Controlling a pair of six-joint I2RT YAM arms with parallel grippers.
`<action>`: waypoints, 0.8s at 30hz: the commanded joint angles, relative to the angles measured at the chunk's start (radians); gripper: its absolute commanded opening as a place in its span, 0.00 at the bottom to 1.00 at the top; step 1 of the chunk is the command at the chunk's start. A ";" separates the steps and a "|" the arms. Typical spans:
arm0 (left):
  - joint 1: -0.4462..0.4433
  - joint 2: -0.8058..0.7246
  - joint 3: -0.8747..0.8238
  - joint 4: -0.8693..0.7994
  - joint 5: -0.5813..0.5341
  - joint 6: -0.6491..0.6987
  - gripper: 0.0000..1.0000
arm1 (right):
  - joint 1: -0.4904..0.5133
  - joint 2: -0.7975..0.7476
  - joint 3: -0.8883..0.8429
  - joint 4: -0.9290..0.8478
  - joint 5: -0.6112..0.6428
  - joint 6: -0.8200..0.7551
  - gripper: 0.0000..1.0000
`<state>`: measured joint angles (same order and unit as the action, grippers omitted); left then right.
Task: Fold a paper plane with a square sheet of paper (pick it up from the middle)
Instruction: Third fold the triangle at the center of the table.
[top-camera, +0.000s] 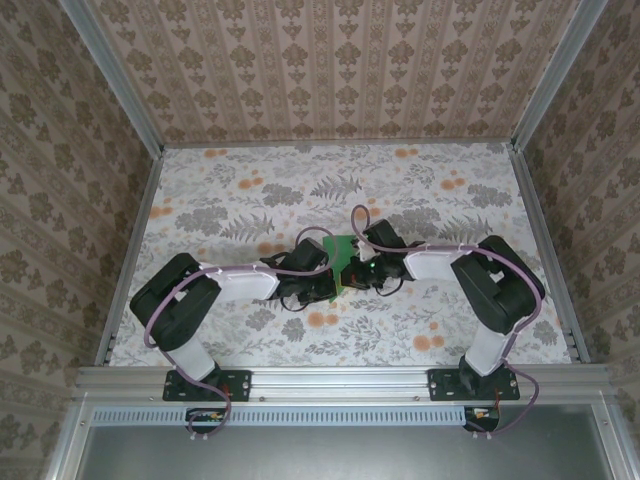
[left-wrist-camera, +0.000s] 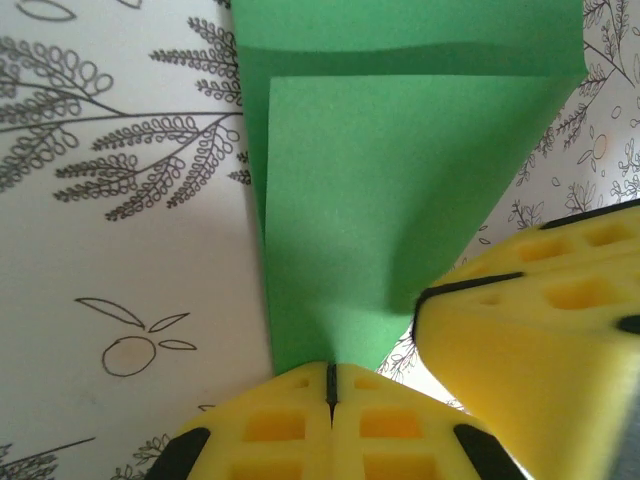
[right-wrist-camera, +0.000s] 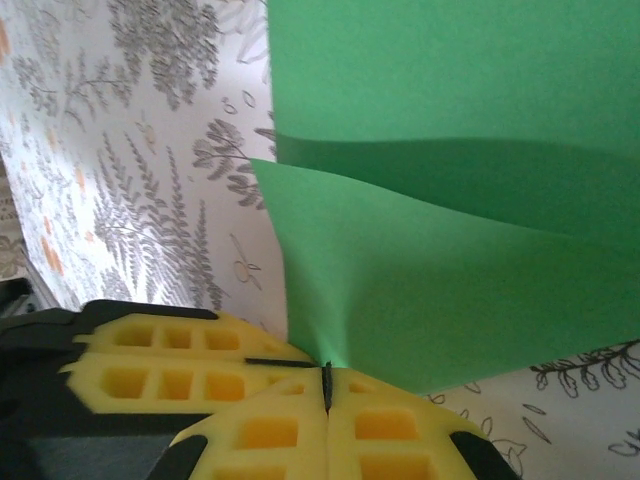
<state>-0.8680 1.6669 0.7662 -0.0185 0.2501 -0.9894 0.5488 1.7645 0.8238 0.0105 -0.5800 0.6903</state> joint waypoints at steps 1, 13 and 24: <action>0.000 0.031 -0.029 -0.083 -0.006 0.025 0.00 | 0.007 0.038 0.025 -0.018 0.005 -0.003 0.00; 0.009 0.051 -0.096 -0.107 0.044 -0.042 0.00 | -0.081 0.076 0.029 -0.032 0.097 0.005 0.00; 0.026 0.041 -0.074 -0.170 0.059 0.042 0.00 | -0.234 0.027 0.068 -0.074 0.108 -0.037 0.00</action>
<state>-0.8425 1.6611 0.7162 0.0570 0.3161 -1.0061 0.3370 1.8194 0.8749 -0.0116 -0.5446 0.6788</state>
